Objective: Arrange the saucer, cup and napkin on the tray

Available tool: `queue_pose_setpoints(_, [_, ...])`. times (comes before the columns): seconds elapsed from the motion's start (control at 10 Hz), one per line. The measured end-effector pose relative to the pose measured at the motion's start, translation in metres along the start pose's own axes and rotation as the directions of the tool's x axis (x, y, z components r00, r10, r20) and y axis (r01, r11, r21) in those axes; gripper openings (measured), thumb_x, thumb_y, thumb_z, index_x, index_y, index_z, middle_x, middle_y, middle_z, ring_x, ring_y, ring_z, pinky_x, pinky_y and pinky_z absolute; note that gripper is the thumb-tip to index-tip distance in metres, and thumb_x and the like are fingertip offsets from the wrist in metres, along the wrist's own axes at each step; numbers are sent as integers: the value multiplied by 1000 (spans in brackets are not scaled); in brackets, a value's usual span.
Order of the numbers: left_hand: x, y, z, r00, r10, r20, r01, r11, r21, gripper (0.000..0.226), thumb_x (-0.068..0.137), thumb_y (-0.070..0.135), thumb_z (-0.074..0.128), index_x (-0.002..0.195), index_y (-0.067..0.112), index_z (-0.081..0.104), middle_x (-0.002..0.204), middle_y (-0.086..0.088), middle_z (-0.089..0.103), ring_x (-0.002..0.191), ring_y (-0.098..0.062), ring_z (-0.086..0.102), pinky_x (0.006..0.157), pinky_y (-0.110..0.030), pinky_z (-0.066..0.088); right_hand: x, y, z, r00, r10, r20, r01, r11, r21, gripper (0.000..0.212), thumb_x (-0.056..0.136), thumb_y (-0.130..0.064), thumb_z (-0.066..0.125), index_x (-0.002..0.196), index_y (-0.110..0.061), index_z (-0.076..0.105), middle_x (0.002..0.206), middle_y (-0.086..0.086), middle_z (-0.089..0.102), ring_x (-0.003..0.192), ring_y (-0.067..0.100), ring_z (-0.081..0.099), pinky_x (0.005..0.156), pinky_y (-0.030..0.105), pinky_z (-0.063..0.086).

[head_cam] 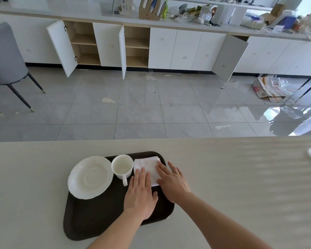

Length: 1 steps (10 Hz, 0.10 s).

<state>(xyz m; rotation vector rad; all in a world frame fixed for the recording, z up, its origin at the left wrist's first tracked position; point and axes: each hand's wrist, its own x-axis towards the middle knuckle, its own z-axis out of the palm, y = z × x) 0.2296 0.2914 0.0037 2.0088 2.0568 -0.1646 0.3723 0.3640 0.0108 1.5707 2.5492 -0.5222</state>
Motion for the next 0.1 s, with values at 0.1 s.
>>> queue_pose_setpoints(0.1, [-6, 1, -8, 999, 39, -38, -38, 999, 10, 73, 100, 47, 22, 154, 8, -8, 164, -15, -15, 151, -30, -16, 124, -43, -4, -2, -2, -5, 999, -13, -39, 14, 999, 36, 57, 103, -46, 32, 156, -27, 20, 167, -11, 10, 153, 22, 1, 123, 43, 8])
